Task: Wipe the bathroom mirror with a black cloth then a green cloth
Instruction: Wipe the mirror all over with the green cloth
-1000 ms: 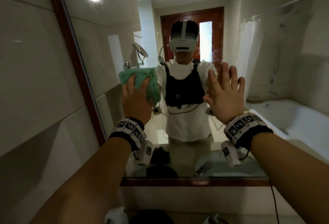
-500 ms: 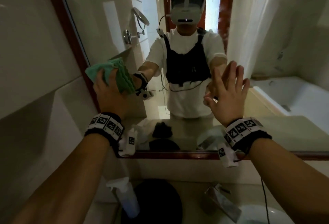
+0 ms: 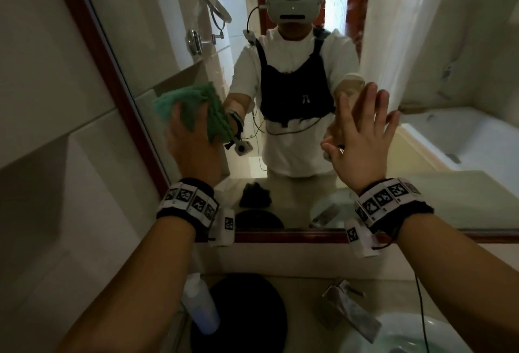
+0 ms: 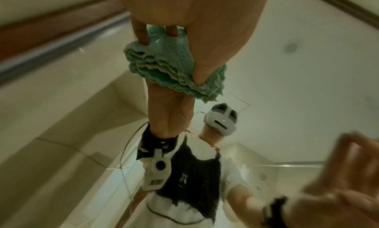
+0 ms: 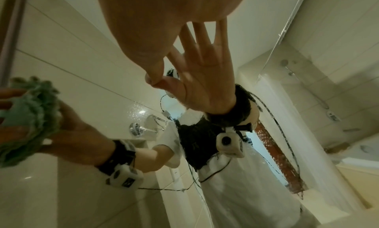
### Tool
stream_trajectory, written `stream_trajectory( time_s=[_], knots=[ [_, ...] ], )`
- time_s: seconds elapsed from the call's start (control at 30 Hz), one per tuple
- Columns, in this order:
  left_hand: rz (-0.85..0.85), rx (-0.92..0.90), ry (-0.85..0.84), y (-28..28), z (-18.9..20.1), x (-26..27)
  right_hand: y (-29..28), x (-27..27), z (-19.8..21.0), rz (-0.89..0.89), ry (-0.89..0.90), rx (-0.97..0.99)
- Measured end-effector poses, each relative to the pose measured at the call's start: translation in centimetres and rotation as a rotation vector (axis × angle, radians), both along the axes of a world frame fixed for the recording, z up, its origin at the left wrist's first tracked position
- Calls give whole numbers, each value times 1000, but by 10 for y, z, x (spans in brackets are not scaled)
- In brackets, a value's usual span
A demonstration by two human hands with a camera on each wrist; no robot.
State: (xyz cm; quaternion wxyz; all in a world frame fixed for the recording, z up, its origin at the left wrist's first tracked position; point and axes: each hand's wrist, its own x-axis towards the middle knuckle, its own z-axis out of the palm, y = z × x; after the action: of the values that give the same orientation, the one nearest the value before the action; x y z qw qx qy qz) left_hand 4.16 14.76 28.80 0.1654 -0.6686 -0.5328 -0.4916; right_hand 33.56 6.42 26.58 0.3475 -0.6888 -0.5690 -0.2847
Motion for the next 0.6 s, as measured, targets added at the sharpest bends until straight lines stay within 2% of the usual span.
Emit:
stream_trajectory(
  time_s=[0.1, 0.2, 0.3, 0.43, 0.6],
  knots=[
    [-34, -25, 98, -14, 1, 49, 0, 1, -1, 1, -5, 0],
    [-105, 38, 249, -29, -3, 103, 0, 3, -2, -6, -23, 9],
    [-143, 74, 291, -34, -8, 126, 1, 5, -4, -6, -26, 21],
    [-115, 53, 296, -28, -3, 106, 1, 6, -5, -7, -38, 41],
    [-17, -23, -47, 0, 10, 16, 1, 5, -6, -11, -38, 31]
  ],
)
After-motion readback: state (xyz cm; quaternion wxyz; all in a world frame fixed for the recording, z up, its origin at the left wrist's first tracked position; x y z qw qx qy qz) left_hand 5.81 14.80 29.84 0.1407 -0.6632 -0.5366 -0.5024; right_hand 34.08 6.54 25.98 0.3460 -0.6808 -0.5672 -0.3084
